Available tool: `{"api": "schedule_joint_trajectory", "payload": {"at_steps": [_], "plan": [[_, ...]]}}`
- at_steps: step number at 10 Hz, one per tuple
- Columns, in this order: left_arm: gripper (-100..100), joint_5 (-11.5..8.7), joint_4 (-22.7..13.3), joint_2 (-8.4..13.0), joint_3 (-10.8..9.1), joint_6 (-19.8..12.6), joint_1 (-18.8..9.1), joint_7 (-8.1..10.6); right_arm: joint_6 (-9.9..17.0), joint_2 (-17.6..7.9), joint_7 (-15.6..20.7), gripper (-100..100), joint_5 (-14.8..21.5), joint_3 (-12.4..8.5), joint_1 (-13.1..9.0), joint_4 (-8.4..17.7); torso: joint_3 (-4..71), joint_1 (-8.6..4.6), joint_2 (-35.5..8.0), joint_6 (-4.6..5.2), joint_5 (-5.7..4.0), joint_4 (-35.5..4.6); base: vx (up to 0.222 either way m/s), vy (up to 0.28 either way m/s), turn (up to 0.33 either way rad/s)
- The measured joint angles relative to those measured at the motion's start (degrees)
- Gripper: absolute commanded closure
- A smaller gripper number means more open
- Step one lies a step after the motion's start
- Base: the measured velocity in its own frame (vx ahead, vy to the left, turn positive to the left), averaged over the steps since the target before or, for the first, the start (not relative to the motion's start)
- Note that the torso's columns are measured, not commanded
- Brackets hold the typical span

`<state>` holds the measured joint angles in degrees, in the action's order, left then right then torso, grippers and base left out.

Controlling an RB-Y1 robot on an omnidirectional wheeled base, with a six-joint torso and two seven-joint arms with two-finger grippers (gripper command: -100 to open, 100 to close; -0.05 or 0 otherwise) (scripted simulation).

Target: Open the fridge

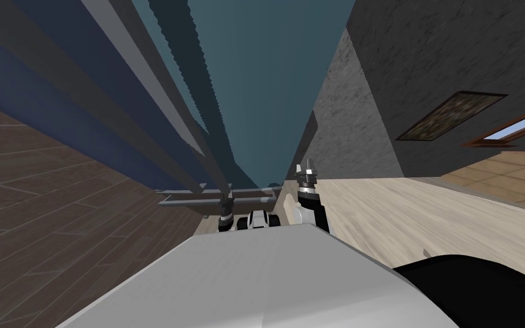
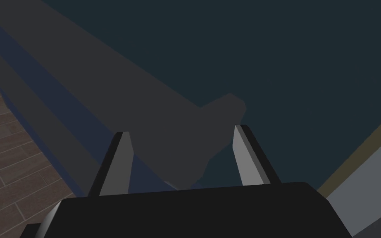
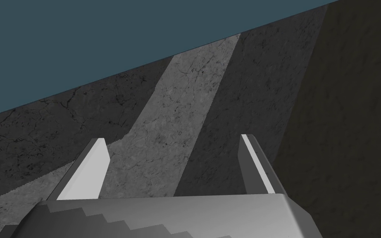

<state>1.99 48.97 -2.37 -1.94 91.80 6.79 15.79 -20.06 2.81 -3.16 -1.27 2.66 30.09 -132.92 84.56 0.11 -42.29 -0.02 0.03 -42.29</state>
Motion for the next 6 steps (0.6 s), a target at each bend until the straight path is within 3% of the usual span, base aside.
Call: {"api": "schedule_joint_trajectory", "payload": {"at_steps": [3,6], "plan": [[100,0.19,0.49,0.20,0.16,2.08,2.46,0.65,0.00,0.00,0.00,0,0.00,0.00,0.00,0.00,-0.07,0.00,-0.12,-0.01,-0.01,-0.05,0.013,-0.056,0.043],[100,-1.22,3.46,0.17,-1.57,-0.19,3.90,0.00,0.00,0.02,0.00,0,0.00,0.02,-0.02,0.00,-0.35,-0.51,-0.66,0.03,-0.21,-0.27,-0.093,-0.183,0.148]]}}
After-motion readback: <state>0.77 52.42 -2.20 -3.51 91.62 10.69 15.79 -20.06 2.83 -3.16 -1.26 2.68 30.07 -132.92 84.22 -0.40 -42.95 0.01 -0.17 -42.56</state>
